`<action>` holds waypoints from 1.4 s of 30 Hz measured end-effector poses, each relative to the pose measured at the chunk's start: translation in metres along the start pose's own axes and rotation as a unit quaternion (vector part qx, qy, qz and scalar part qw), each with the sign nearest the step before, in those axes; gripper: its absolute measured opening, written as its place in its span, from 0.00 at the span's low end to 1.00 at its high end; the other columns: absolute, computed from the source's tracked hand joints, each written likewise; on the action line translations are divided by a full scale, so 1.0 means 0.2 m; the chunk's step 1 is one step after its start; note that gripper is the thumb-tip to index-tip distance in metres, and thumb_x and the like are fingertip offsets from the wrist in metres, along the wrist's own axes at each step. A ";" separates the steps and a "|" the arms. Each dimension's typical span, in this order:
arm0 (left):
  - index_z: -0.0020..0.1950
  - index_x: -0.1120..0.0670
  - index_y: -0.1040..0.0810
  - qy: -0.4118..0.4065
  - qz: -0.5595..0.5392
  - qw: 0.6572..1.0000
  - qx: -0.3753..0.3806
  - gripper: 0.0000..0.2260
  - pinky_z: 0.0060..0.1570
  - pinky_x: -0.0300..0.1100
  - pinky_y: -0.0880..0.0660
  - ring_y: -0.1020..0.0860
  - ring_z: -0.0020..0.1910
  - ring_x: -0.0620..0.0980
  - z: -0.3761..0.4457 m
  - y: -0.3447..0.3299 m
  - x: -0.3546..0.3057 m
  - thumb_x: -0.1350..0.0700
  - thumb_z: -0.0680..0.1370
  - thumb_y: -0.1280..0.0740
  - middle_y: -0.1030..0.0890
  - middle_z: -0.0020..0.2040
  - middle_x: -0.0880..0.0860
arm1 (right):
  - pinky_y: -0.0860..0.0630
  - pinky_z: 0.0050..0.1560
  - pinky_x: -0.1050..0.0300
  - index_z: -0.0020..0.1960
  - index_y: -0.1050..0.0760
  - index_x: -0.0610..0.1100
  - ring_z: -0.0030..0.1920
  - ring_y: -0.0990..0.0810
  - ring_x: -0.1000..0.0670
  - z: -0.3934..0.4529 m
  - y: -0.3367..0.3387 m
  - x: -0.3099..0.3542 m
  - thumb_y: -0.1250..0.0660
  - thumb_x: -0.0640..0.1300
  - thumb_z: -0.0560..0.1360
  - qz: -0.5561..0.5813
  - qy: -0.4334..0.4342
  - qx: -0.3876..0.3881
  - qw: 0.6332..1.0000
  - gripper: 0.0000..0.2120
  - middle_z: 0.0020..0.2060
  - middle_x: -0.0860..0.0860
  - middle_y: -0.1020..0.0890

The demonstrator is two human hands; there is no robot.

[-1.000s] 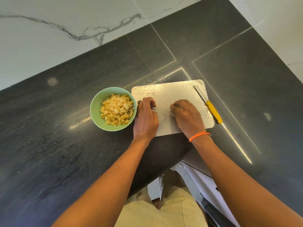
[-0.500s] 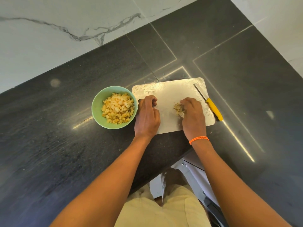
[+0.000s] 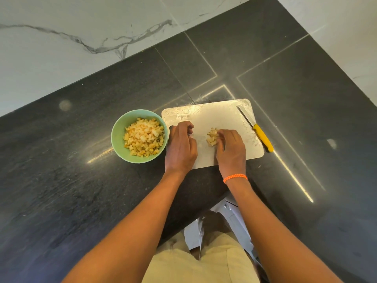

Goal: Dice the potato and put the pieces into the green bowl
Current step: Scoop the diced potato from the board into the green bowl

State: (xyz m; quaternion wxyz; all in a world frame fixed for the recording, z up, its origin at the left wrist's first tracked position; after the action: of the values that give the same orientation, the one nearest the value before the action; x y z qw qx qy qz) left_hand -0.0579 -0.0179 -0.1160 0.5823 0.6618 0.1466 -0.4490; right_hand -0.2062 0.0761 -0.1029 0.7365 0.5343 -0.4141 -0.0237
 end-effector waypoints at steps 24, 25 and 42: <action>0.63 0.52 0.29 -0.001 0.009 1.000 -0.001 0.14 0.54 0.51 0.21 0.25 0.57 0.50 0.00 -0.01 0.00 0.63 0.79 0.39 0.23 0.56 0.50 | 0.25 0.60 0.54 0.59 0.20 0.40 0.59 0.26 0.46 0.06 0.07 -0.10 0.40 0.33 0.81 0.013 -0.095 -0.053 0.994 0.12 0.56 0.45 0.22; 0.63 0.52 0.29 -0.001 0.009 1.000 0.000 0.14 0.54 0.51 0.21 0.25 0.57 0.50 0.00 -0.01 0.00 0.63 0.79 0.39 0.23 0.55 0.50 | 0.24 0.61 0.53 0.62 0.22 0.39 0.60 0.27 0.45 0.05 0.04 -0.08 0.40 0.34 0.81 0.000 -0.096 -0.037 0.995 0.12 0.57 0.45 0.23; 0.64 0.53 0.28 -0.003 0.010 1.000 0.004 0.14 0.56 0.52 0.22 0.26 0.59 0.51 0.01 -0.01 0.00 0.63 0.79 0.40 0.22 0.57 0.50 | 0.26 0.45 0.48 0.68 0.32 0.43 0.50 0.28 0.41 0.14 -0.22 0.16 0.49 0.54 0.86 -0.330 0.283 0.082 0.897 0.18 0.59 0.41 0.27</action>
State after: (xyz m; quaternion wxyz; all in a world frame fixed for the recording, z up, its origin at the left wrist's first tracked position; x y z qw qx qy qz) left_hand -0.0596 -0.0190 -0.1170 0.5850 0.6639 0.1364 -0.4455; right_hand -0.1851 0.0206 -0.1184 0.7262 0.6828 0.0110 -0.0790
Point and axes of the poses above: each hand's wrist, its own z-axis towards the middle knuckle, its own y-axis out of the back of the hand, x = y × z, the point moved 8 cm from there along z, towards the middle knuckle
